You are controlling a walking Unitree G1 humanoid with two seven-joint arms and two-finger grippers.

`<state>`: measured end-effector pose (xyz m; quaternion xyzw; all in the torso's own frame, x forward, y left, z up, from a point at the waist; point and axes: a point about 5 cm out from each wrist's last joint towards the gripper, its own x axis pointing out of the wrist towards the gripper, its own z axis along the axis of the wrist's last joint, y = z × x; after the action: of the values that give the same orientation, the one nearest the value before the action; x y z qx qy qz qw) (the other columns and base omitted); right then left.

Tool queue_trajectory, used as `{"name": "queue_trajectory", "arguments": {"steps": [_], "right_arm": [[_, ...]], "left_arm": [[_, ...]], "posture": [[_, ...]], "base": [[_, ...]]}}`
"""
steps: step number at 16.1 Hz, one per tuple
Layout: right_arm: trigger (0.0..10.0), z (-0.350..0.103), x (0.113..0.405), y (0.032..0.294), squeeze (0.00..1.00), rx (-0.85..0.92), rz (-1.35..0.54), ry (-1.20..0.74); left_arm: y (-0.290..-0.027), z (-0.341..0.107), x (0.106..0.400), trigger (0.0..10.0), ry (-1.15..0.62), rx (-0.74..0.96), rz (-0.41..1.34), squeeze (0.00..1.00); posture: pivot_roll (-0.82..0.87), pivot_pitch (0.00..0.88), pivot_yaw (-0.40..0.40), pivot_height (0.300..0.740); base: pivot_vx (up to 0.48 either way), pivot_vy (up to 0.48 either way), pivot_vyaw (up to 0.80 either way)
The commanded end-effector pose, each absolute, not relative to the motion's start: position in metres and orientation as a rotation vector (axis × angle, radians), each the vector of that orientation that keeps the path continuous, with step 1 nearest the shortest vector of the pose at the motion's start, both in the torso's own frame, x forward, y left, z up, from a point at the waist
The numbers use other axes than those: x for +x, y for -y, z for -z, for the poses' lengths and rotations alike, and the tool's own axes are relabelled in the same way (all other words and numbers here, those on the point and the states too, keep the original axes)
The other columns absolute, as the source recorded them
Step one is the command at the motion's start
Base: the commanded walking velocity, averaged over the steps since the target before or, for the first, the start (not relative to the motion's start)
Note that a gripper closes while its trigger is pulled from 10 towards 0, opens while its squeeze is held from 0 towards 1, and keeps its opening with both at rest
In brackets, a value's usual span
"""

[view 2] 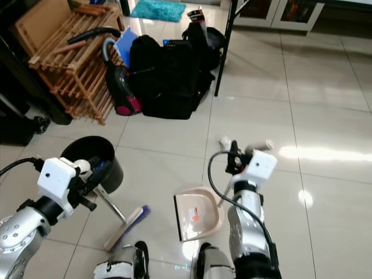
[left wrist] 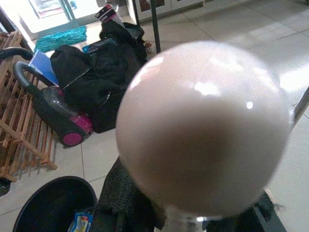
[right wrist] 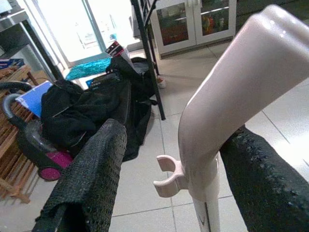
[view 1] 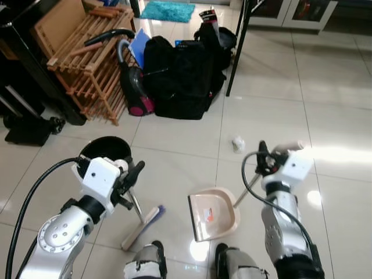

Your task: Sweep floor

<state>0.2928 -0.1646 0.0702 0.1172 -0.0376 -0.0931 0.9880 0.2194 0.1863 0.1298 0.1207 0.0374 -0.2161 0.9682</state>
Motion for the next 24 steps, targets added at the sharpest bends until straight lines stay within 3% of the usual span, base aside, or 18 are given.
{"name": "queue_trajectory", "arguments": {"steps": [1,9,10,12,13,14,24], "right_arm": [[10.0,-0.066,0.291,0.165,0.0,0.239,0.187,0.064],[10.0,-0.06,0.299,0.174,0.0,0.209,0.273,0.057],[4.2,-0.059,0.298,0.176,0.0,0.219,0.28,0.064],[2.0,-0.058,0.297,0.178,0.0,0.221,0.286,0.072],[4.3,-0.058,0.297,0.178,0.0,0.215,0.285,0.075],[10.0,-0.058,0.297,0.178,0.0,0.211,0.284,0.076],[10.0,-0.058,0.301,0.183,0.0,0.178,0.265,0.08]], "left_arm": [[-0.189,-0.135,0.217,10.0,-0.061,0.255,0.433,0.0],[-0.189,-0.135,0.215,10.0,-0.065,0.259,0.444,0.0],[-0.189,-0.136,0.215,10.0,-0.065,0.259,0.444,0.0],[-0.19,-0.135,0.215,10.0,-0.066,0.259,0.447,0.0],[-0.19,-0.135,0.215,10.0,-0.066,0.259,0.448,0.0],[-0.189,-0.135,0.215,10.0,-0.066,0.259,0.449,0.0],[-0.189,-0.136,0.216,10.0,-0.06,0.261,0.452,0.0]], "posture": [[0.05,0.219,0.056,0.74],[0.07,0.217,0.066,0.74],[0.07,0.217,0.066,0.74],[0.06,0.21,0.071,0.74],[0.06,0.207,0.071,0.74],[0.06,0.207,0.071,0.74],[0.08,0.199,0.067,0.74]], "base": [[0.0,0.0,0.0],[0.0,0.0,0.0],[0.0,0.0,0.0],[0.0,0.0,0.0],[0.0,0.0,0.0],[0.0,0.0,0.0],[0.0,0.0,0.0]]}}
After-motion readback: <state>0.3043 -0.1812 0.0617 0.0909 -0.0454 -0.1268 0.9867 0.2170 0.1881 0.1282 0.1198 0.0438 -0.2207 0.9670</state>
